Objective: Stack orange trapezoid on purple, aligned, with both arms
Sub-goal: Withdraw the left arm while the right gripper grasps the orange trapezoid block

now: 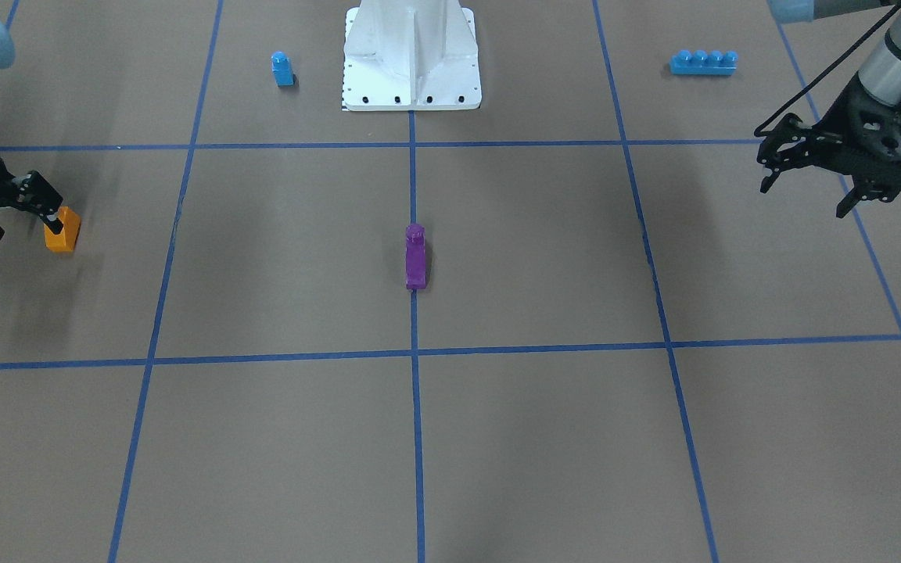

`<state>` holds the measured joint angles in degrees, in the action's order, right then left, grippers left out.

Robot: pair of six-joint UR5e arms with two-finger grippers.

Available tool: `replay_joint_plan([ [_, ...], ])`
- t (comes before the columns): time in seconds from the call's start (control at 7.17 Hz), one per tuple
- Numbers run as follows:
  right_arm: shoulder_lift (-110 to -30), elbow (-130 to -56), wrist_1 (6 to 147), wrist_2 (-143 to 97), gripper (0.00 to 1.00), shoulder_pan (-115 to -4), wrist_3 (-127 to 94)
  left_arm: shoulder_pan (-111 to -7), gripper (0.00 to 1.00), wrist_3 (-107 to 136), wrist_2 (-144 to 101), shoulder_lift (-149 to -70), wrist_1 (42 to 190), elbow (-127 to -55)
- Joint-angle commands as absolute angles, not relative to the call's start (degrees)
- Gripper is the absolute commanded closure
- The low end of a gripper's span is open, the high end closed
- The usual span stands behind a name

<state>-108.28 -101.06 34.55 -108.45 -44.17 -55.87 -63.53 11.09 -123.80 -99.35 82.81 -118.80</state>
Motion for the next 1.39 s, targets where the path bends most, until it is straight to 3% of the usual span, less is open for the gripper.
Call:
replay_joint_plan([
  [0.0,-109.95,-101.60,32.96,-107.05,0.45,-40.09,-55.46,-63.54,0.00,11.25,-123.75,-99.32,82.79,-118.83],
  [0.28,-109.95,-101.60,32.96,-106.96,0.69,-38.85,-55.11,-63.54,0.00,11.34,-123.75,-99.32,82.88,-118.83],
  [0.42,-110.04,-101.60,32.96,-106.96,0.95,-38.85,-54.93,-63.54,0.00,11.34,-123.75,-99.06,82.88,-118.83],
  [0.56,-110.04,-101.69,32.96,-106.96,1.00,-38.93,-54.84,-63.54,0.00,11.34,-123.75,-98.62,83.14,-119.00],
  [0.98,-107.69,-103.80,34.62,-108.10,1.00,-41.22,-54.06,-63.63,0.00,13.51,-123.75,-96.09,83.75,-119.18],
  [1.25,-95.69,-107.73,50.96,-112.47,1.00,-42.27,-54.05,-63.72,0.00,13.80,-123.66,-93.71,85.69,-119.18],
])
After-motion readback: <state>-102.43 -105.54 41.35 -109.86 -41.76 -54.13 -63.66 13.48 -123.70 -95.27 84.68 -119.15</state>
